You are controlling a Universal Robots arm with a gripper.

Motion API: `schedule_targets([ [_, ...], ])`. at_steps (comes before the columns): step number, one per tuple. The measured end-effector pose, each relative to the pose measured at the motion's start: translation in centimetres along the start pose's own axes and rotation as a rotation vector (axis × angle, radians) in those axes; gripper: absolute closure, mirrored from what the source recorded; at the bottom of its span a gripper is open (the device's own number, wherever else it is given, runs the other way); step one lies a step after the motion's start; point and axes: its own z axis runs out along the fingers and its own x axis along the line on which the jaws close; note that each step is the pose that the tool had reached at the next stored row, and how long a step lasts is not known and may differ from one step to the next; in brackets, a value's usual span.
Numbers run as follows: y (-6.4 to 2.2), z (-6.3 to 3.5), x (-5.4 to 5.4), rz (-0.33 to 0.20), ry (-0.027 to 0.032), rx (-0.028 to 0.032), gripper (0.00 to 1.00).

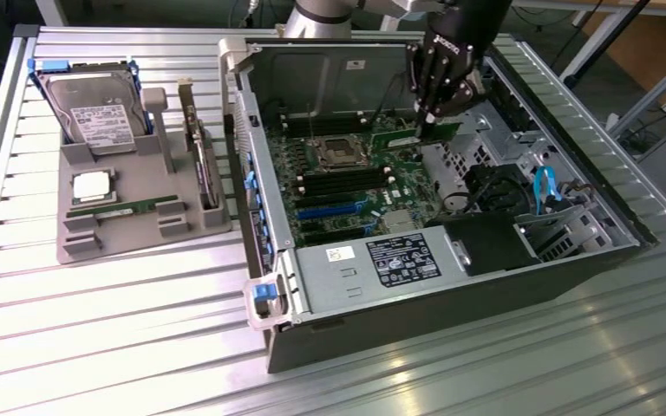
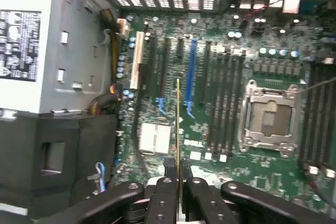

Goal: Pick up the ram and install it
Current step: 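Insert the ram into the slot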

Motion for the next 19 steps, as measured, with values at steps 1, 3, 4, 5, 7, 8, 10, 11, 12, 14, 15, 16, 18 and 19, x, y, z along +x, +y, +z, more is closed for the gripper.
schedule_targets([
  [1,0.0,-0.01,0.0,-0.001,-0.0136,0.0016,0.87],
  [3,0.0,-0.01,0.0,-0.006,-0.1252,0.0149,0.87],
  [4,0.05,0.09,0.0,-0.009,-0.1893,0.0225,0.87],
  [5,0.44,0.39,-0.1,0.001,-0.1843,0.0207,0.87],
  [7,0.39,1.24,-0.3,0.096,-0.1887,0.0106,0.87],
  [8,0.87,1.51,-0.4,0.11,-0.1896,0.0088,0.87],
  [10,3.47,2.31,-0.9,0.11,-0.1895,0.0092,0.87],
  [11,3.5,3.25,-1.1,0.11,-0.1896,0.0093,0.87],
  [12,3.44,4.08,-1.3,0.11,-0.1896,0.0093,0.87],
  [14,3.33,5.59,-1.6,0.111,-0.1896,0.0093,0.87],
  [15,3.28,6.36,-1.8,0.111,-0.1896,0.0092,0.87],
  [16,3.29,7.05,-1.9,0.111,-0.1896,0.0092,0.87],
  [18,3.44,7.76,-2.1,0.111,-0.1896,0.0093,0.87],
  [19,3.67,8.18,-2.3,0.11,-0.1895,0.0093,0.87],
])
